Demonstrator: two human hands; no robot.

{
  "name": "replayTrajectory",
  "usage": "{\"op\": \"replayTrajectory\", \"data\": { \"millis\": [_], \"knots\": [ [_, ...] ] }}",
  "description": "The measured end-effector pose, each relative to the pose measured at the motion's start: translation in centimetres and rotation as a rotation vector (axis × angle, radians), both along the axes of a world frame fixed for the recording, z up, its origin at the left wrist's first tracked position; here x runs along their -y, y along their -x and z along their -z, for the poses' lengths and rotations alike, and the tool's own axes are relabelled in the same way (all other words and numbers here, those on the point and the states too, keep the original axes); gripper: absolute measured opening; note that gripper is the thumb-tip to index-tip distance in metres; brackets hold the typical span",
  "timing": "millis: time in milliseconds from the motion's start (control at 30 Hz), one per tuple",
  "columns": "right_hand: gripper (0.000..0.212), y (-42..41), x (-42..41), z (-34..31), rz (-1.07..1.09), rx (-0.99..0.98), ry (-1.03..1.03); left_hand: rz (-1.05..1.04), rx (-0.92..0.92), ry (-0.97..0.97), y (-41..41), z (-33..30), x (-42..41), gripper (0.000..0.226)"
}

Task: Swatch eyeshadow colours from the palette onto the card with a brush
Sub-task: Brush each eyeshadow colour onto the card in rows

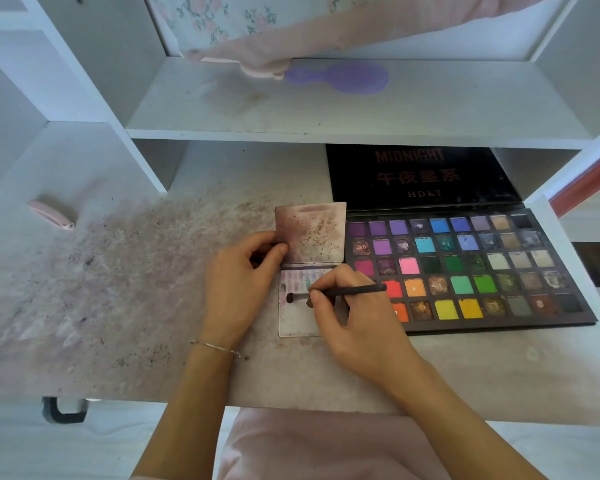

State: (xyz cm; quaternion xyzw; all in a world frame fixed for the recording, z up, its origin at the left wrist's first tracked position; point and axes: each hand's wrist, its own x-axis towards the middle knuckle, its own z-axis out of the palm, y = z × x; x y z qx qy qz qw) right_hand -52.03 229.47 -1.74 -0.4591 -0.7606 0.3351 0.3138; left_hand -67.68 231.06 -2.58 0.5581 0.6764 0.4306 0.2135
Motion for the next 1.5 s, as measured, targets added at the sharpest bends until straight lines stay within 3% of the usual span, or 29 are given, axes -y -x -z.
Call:
{"op": "replayTrajectory", "data": {
  "millis": [633, 800, 867, 1367, 1500],
  "knots": [
    [0.011, 0.1, -0.1, 0.2, 0.003, 0.0, -0.041, -0.002, 0.004, 0.007, 0.0, 0.0, 0.0, 0.013],
    [0.008, -0.3, -0.3, -0.2, 0.096, -0.348, -0.069, -0.009, -0.007, 0.019, 0.1, 0.0, 0.0, 0.015],
    [0.018, -0.6, -0.4, -0.2, 0.148, -0.417, -0.052, -0.011, -0.001, 0.026, 0.0, -0.1, 0.0, 0.016],
    [0.017, -5.9, -1.5, -0.9, 0.298, -0.324, -0.205, -0.017, 0.009, 0.031, -0.1, -0.2, 0.0, 0.014],
    [0.029, -7.4, -1.9, -0.6, 0.363, -0.321, -0.145, -0.021, 0.003, 0.032, 0.0, -0.2, 0.0, 0.013]
  ]
}}
